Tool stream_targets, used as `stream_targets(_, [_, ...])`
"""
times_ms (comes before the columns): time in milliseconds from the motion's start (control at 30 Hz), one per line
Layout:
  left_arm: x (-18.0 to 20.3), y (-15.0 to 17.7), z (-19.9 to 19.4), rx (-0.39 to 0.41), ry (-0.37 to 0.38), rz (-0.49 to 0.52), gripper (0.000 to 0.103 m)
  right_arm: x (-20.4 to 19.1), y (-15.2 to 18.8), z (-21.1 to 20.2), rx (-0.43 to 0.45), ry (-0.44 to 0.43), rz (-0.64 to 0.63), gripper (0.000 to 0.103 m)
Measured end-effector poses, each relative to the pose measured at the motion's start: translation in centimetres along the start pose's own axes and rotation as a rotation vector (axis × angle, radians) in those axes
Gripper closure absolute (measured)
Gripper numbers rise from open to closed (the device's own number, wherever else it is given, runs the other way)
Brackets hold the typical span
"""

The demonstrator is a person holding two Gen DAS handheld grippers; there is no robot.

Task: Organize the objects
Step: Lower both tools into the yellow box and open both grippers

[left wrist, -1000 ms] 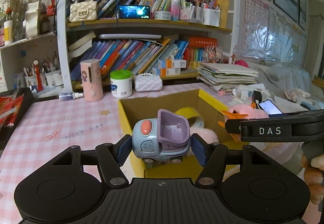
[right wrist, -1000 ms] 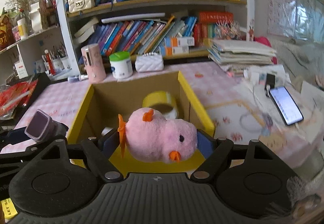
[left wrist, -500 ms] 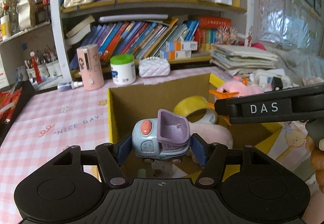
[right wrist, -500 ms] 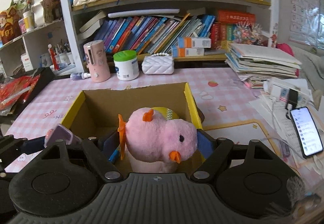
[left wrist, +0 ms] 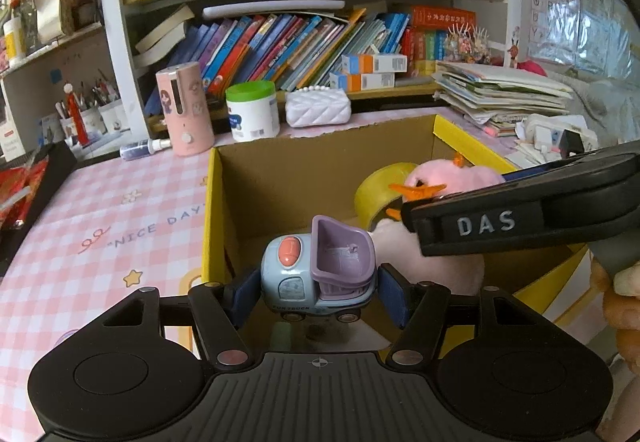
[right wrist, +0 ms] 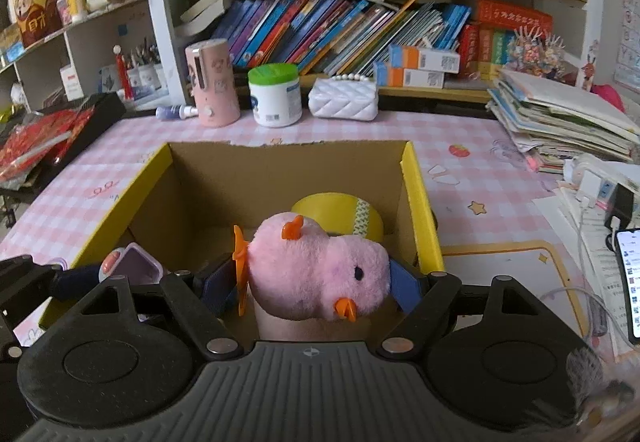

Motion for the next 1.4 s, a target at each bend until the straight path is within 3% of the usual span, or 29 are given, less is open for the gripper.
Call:
stream_targets(433, [-0.2, -0.2, -0.8, 0.032, -0.032, 0.049, 0.029, -0.9, 0.1, 2.1, -0.042, -0.042, -0.029, 0.024])
stream_targets(567, [0.3, -0.2, -1.3, 0.045, -0.024, 0.071, 0.021, -1.1, -0.2, 2.5, -0.048, -0.043, -0.042, 0.024])
stream_targets(933, [0.3, 0.0, -2.3, 0.065, -0.025, 0.054, 0.02, -1.2, -0.3, 3.0, -0.059, -0.04, -0.062, 0.014])
stream_targets(1033, [0.2, 0.1, -3.0, 0.081, -0.028, 0.043, 0.019, -1.2, -0.3, 2.7, -0.049, -0.029, -0.052, 0.008])
stream_targets(1400, [-1.6, 0.6, -6.2, 0.132, -0.047, -0.027, 0.017, -1.7, -0.2, -1.3, 0.021, 0.022, -0.024, 0.006])
Point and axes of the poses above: each gripper's, at about its wrist camera, not at the fingertips, and z roughly the way its jaws point, x to its right, y to its underside, the point moved 9 cm from there along z, roughly the way its jaws point, and after that the axes turned 14 degrees about -z, right-handed, at the moved point
